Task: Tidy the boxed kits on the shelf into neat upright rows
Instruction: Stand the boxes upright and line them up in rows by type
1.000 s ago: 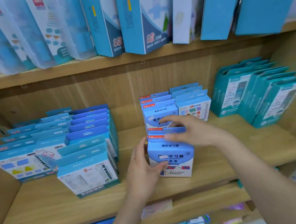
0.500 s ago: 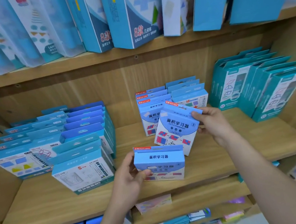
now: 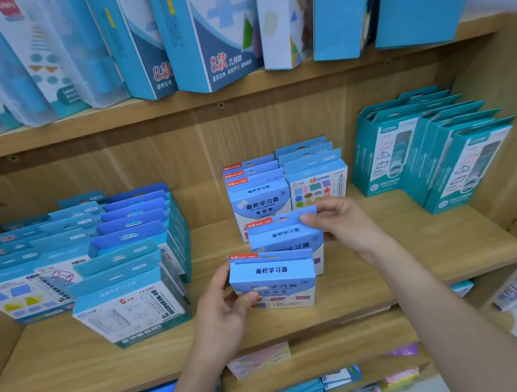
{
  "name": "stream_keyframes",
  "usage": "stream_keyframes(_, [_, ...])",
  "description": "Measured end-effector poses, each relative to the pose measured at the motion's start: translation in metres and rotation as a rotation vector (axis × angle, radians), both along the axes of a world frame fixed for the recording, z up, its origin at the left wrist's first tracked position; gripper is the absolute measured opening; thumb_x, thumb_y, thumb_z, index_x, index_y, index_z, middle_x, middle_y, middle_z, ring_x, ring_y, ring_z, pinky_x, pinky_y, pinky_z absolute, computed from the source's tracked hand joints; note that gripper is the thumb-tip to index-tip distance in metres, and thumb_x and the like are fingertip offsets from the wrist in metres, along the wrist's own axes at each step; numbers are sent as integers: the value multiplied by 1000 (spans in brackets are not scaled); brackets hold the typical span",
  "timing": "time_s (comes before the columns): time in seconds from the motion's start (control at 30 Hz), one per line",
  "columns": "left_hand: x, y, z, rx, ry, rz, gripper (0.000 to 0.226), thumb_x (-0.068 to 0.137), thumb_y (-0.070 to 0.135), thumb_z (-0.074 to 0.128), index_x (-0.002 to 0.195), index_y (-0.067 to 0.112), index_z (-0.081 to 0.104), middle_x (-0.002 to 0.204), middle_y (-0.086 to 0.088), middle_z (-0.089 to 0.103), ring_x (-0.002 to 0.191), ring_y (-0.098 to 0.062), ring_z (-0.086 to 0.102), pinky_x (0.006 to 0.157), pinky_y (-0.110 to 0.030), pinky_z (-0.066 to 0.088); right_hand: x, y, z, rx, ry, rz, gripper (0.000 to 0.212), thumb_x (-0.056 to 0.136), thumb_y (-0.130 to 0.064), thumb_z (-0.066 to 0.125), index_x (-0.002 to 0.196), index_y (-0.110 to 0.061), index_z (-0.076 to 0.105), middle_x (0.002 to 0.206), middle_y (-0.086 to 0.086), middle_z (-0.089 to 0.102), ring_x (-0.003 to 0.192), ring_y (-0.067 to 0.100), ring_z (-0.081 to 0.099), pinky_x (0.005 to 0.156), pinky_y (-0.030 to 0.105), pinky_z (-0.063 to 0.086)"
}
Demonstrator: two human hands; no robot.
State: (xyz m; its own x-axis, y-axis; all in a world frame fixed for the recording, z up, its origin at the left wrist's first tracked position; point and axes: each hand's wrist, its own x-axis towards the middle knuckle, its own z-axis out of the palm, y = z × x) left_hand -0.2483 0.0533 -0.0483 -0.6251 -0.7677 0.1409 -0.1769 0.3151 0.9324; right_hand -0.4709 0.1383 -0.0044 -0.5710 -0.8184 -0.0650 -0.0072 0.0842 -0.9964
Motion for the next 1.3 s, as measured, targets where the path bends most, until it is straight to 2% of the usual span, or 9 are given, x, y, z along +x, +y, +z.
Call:
stream_keyframes(0.1, [-9, -2, -8, -66, -12, 61, 53, 82, -2, 67, 113, 37, 52, 115, 11, 63, 105, 4, 56, 82, -11, 47, 5, 3, -8, -11, 8, 34, 20, 87, -25, 66, 99, -10, 70, 99, 4, 73, 91, 17, 67, 89, 38, 51])
stream_keyframes(0.23, [-20, 0, -10, -67, -56, 89, 65, 78, 8, 75, 126, 32, 39, 112, 27, 58, 102, 17, 53, 82, -13, 48, 4, 16, -35, 34, -88, 171, 73, 71, -76, 58, 133, -40, 49, 136, -18, 53, 126, 7, 49, 110, 43, 36])
stream_keyframes(0.3, [-28, 1, -7, -82, -75, 102, 76, 75, 7, 78, 126, 37, 31, 107, 31, 56, 92, 22, 53, 71, -2, 43, 5, 22, -49, 26, -99, 280, 77, 71, -67, 66, 139, -47, 36, 140, -24, 45, 132, 0, 40, 111, 37, 35])
stream_keyframes(0.4, [-42, -1, -3, -109, -94, 137, 85, 72, 8, 78, 127, 47, 26, 106, 36, 54, 85, 24, 53, 68, -2, 42, 13, 17, -50, 62, 98, 340, 92, 74, -22, 77, 145, -42, 23, 139, -24, 46, 130, -6, 40, 106, 25, 39])
stream_keyframes(0.57, [-58, -6, -2, -133, -99, 289, 77, 76, 7, 77, 137, 27, 35, 93, 31, 52, 69, 30, 48, 61, -6, 37, 16, -14, -39, 142, 523, 85, 89, 80, -6, 72, 147, -36, 23, 135, -10, 47, 118, 3, 49, 100, 26, 44])
stream_keyframes(0.7, [-72, -15, -3, -137, -130, 366, 70, 78, 8, 73, 137, 26, 40, 85, 29, 52, 76, -2, 58, 65, -18, 37, 10, -31, -43, 227, 741, -46, 65, 84, -14, 69, 140, -25, 39, 124, -1, 60, 115, 18, 55, 93, 32, 47])
stream_keyframes(0.97, [-89, -22, -9, -171, -198, 382, 71, 81, 10, 72, 139, 20, 34, 109, -1, 68, 95, -24, 64, 71, -28, 45, -2, -38, -43, 225, 690, -128, 52, 85, -13, 69, 131, -19, 48, 118, -2, 65, 107, 19, 61, 78, 24, 46])
stream_keyframes(1.13, [-89, -27, -9, -179, -216, 388, 70, 83, 14, 71, 140, 20, 32, 110, -3, 68, 97, -25, 64, 76, -33, 49, -3, -42, -49, 204, 677, -133, 63, 79, -11, 74, 134, -20, 44, 119, -2, 64, 108, 18, 61, 87, 31, 50])
stream_keyframes(1.3, [-82, -27, -4, -174, -295, 360, 77, 83, 22, 70, 144, 24, 23, 117, -1, 66, 108, -24, 61, 82, -35, 49, 3, -40, -57, 293, 696, -125, 62, 78, -23, 76, 126, -19, 38, 117, 2, 61, 97, 24, 64, 75, 37, 51])
